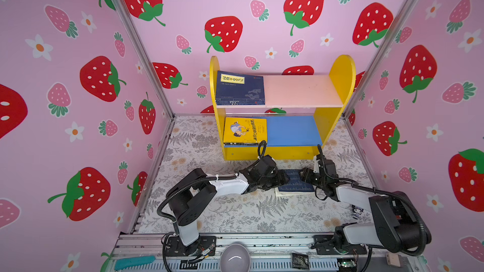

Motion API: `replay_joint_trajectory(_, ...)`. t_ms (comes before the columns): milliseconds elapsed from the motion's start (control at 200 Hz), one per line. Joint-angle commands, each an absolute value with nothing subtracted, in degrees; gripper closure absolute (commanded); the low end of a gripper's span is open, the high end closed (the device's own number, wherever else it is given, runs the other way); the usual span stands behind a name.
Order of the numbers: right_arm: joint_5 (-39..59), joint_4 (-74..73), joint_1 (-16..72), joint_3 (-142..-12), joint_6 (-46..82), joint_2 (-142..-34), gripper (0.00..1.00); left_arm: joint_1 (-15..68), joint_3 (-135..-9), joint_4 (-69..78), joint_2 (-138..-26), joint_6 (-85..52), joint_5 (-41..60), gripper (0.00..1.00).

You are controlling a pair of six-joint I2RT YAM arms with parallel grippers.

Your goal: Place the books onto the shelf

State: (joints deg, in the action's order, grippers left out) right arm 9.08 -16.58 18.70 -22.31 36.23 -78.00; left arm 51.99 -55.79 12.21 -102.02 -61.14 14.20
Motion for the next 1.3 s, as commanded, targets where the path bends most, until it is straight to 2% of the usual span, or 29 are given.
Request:
replay_joint_trajectory(0,11.31,-10.2,19.65,-19.85,37.84,-78.52,0.35,51.56,-54.8,18.5,-101.99,-64.35,15.84,0.18)
replay_joint_trajectory(280,13.96,-13.74,19.6,-19.43,38.48,-82.2,0.35,49.4,-45.72,34.39,-101.07,-72.03,15.56,0.19)
replay_joint_trajectory(590,14.66,-15.1,19.6,-20.07,38.43,-84.64,0.35,48.78,-45.82,32.08,-98.39,-72.04,16.34,0.2)
replay_joint_trajectory(885,15.12,-16.15,19.63,-19.03,38.65,-84.98,0.35,48.53,-44.97,41.54,-100.56,-75.42,18.28,0.22)
replay_joint_trajectory(1295,15.36,-17.76,19.61,-18.81,38.76,-86.64,0.35,47.8,-44.04,42.17,-98.34,-77.48,18.09,0.26)
